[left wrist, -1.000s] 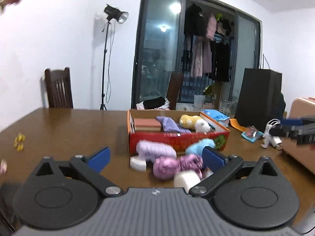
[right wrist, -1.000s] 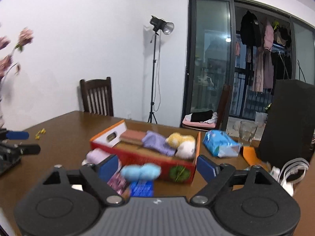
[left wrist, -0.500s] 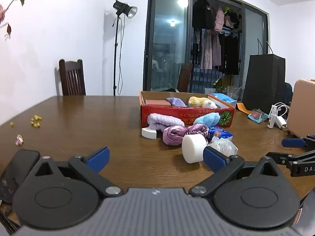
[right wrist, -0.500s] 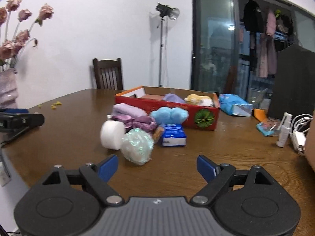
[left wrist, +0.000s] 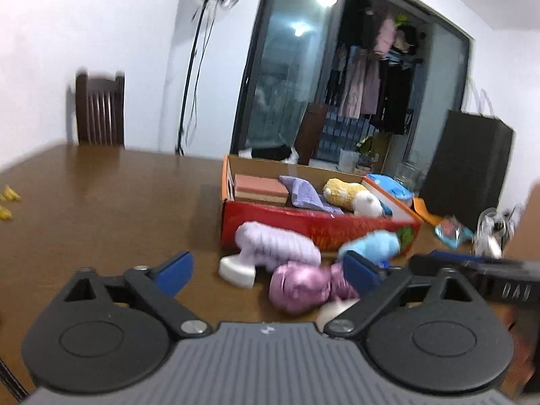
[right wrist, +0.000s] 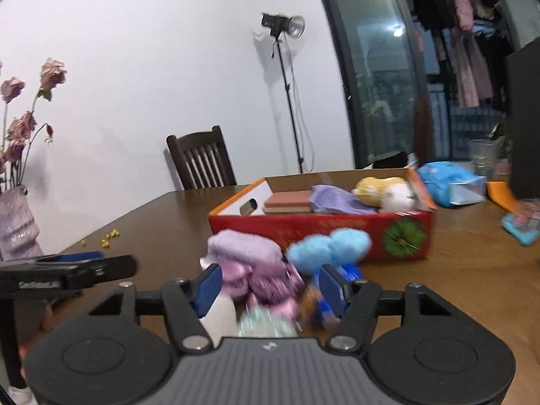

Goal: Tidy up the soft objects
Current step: 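Close both grippers on the lavender folded towel, then lift the lavender towel with both grippers and carry it over the box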

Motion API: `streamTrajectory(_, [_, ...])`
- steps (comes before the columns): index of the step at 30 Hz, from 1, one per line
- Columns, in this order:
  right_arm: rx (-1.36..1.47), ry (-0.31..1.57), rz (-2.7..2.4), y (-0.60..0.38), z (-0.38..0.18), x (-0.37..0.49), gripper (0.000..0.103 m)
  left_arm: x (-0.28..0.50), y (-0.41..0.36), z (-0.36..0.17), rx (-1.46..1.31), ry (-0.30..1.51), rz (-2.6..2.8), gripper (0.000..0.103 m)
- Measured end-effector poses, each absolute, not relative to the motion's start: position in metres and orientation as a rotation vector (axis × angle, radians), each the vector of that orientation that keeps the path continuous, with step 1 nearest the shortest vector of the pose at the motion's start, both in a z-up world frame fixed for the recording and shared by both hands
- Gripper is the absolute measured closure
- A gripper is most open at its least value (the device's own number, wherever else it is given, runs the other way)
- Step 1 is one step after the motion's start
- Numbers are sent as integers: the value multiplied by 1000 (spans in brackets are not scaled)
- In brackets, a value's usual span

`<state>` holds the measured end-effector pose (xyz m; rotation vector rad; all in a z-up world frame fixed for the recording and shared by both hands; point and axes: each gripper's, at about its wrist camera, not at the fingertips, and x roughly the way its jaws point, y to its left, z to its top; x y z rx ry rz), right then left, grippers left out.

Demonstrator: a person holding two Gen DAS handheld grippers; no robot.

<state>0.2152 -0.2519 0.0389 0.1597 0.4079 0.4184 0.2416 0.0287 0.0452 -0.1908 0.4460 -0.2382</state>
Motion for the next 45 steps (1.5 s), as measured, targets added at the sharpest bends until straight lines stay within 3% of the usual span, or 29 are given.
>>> streamTrajectory(4, [168, 503, 460, -226, 44, 290, 48, 314, 31, 39, -278, 523, -295, 25])
streamTrajectory(6, [144, 550, 436, -213, 39, 322, 52, 347, 34, 28, -325, 584, -297, 37])
streamTrajectory(8, [105, 610, 423, -202, 31, 350, 53, 370, 40, 13, -391, 645, -324, 58])
streamTrajectory(11, [70, 668, 443, -194, 18, 368, 53, 375, 47, -2, -412, 658, -354, 74])
streamTrajectory(13, [60, 692, 461, -192, 6, 372, 54, 373, 52, -5, -426, 659, -348, 77])
streamTrajectory(16, [50, 686, 485, -188, 1, 372, 58, 369, 57, -6, -450, 663, -343, 81])
streamTrajectory(17, [48, 681, 509, -186, 1, 370, 69, 367, 57, -5, -447, 661, -342, 82])
streamTrajectory(18, [53, 680, 524, -186, 0, 370, 73, 366, 57, -4, -442, 657, -342, 82])
streamTrajectory(23, [13, 625, 512, -183, 4, 364, 79, 361, 52, 4, -425, 621, -376, 84])
streamTrajectory(36, [-33, 368, 505, -216, 106, 254, 82, 246, 11, 106, -336, 433, -444, 84])
streamTrajectory(45, [34, 430, 511, -257, 71, 140, 82, 144, -14, 62, -413, 540, -519, 84])
